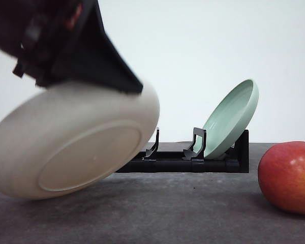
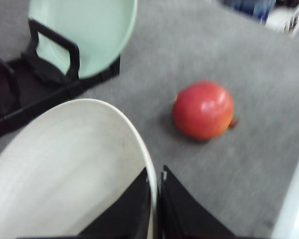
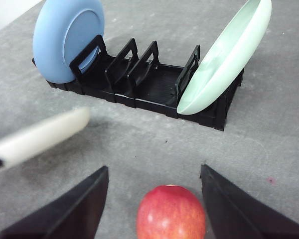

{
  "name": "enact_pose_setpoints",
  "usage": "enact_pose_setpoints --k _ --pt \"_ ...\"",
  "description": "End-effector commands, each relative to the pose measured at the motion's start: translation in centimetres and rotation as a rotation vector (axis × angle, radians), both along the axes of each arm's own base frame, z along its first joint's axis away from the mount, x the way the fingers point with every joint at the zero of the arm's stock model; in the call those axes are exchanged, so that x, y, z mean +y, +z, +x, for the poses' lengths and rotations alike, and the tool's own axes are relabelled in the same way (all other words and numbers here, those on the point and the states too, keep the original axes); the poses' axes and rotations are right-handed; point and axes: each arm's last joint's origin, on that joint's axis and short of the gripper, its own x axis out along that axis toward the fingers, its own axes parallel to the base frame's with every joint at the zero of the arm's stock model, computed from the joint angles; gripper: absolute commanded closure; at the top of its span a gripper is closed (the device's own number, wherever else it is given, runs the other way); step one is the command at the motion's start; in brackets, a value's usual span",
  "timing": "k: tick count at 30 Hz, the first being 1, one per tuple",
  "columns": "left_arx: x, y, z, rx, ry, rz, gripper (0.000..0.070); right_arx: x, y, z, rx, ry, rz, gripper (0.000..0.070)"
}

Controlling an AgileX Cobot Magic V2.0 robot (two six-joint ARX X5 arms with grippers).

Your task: Place pomegranate in white plate

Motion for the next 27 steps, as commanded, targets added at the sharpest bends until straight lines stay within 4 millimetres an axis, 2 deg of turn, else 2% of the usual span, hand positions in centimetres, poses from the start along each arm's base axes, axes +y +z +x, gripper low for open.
enact_pose_setpoints --k 1,15,21,23,25,26,27 --pt "-0.6 -0.4 0.0 -0.041 -0.055 0.043 0.0691 0.0 0.7 0.0 -0.019 -0.004 0.017 0.0329" --pt "-3.8 -4.3 -0.4 -0.003 -0.148 0.135 0.0688 0.0 0.7 0.0 -0.019 -0.005 0.017 0.0329" --pt "-4.2 -5.1 -0.3 0.023 -0.144 0.148 0.0659 0.0 0.7 0.0 -0.018 -0.004 0.017 0.0329" --pt "-4.2 -5.0 -0.3 0.049 -0.129 0.132 0.0608 0.0 0.7 0.0 -0.018 -0.004 0.017 0.0329" --pt "-4.2 -4.9 -0.3 0.094 -0.101 0.100 0.0443 0.0 0.7 0.0 -0.018 -0.004 0.017 0.0329" --pt "-4.2 -4.7 -0.3 0.118 -0.087 0.092 0.0394 0.0 0.7 0.0 -0.018 -0.004 0.017 0.0329" --pt "-4.2 -4.5 -0.2 0.144 -0.073 0.093 0.0376 0.0 0.7 0.0 -0.018 -0.004 0.017 0.0329"
